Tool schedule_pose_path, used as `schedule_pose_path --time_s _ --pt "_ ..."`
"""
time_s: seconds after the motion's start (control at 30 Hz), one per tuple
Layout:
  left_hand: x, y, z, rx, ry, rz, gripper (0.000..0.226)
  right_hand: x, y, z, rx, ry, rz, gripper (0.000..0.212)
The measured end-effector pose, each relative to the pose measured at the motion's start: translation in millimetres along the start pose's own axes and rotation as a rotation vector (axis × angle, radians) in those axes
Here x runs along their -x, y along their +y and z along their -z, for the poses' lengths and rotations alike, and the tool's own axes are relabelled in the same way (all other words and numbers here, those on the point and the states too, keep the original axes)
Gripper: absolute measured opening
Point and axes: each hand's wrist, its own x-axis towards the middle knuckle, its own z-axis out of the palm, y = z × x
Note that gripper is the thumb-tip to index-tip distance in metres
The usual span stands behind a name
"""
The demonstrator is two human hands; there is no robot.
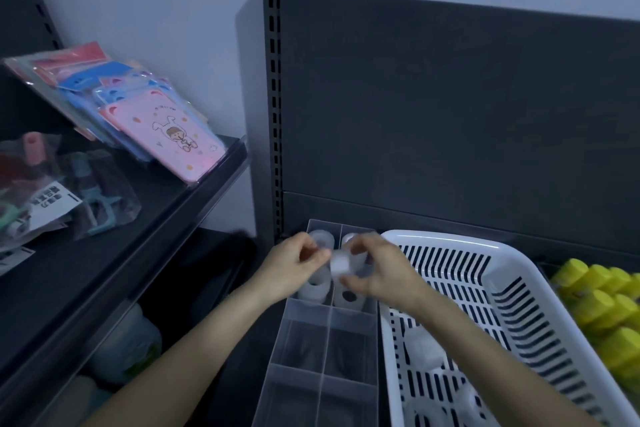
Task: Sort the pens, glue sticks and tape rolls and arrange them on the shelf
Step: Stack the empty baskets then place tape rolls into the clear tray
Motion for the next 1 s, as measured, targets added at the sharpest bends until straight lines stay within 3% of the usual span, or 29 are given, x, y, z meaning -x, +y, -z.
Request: schedule_pose_path --time_s 0.13,0.27,0.5,0.7,0.8,1.0 --pt "6.4 -14.7 7.7 -0.275 -0.039 -0.030 0.011 -12.9 1.4 12.5 0.273 -0.091 -0.010 0.032" --pt "14.3 -16.6 4.2 -0.411 -0.139 -0.027 0.025 -19.4 -3.1 2.4 0.535 -0.235 0.021 0.045" --pt "12.8 -19.4 5.9 -0.412 -0.100 -0.036 0.029 -24.5 1.5 -0.6 0.549 -0.216 0.008 0.051" --pt "14.0 -19.2 5.6 -0.428 -0.110 -0.037 0.031 -29.2 -4.2 -9.6 0.422 -0.239 -0.014 0.056" --pt "15.3 -19.4 6.3 -0.431 -0.107 -0.039 0.031 -27.1 -3.9 -1.9 0.500 -0.291 -0.006 0.061" --pt "14.9 -17.0 1.9 -0.447 -0.134 -0.042 0.033 -23.2 -3.5 -6.9 0.745 -0.381 0.032 0.051"
